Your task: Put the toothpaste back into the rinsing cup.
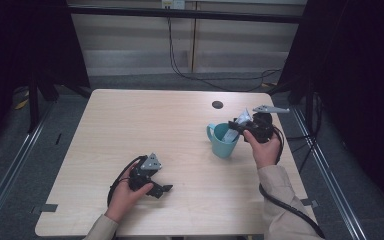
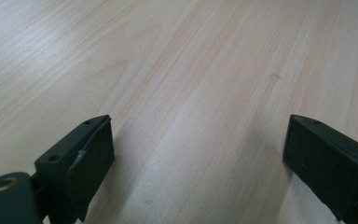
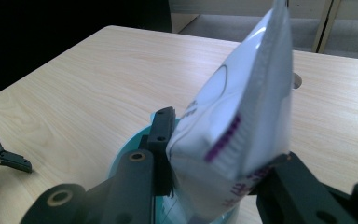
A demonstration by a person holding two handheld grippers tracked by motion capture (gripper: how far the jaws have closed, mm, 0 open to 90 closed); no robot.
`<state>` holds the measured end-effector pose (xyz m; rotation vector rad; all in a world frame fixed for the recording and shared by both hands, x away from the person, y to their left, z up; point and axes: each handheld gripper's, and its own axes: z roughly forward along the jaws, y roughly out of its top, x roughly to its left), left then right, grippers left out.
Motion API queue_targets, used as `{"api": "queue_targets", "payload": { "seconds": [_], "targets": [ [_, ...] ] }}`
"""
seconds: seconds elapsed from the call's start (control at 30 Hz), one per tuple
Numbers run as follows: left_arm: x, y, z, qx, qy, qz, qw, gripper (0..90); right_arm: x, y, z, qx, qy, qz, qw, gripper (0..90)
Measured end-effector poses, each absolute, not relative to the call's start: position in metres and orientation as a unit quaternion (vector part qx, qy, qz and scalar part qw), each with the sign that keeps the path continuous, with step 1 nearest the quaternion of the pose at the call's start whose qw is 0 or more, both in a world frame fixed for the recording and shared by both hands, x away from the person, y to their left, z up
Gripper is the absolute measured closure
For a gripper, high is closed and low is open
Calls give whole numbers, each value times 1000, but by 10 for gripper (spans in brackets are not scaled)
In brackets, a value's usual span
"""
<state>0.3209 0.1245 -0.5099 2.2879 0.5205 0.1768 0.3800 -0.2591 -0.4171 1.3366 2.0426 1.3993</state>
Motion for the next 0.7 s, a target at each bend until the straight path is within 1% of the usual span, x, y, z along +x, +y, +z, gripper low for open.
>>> {"api": "queue_targets", "payload": {
  "seconds": [0.47,0.6,0.7],
  "targets": [
    [321,124,-510,898,204,70,385,83,379,-262,-418,469,718,480,182,635],
    [321,124,-510,898,203,70,385,83,379,-264,-418,474,715,480,184,601],
    [321,124,-510,898,203,70,385,83,379,-267,-418,477,714,478,187,601]
  ]
}}
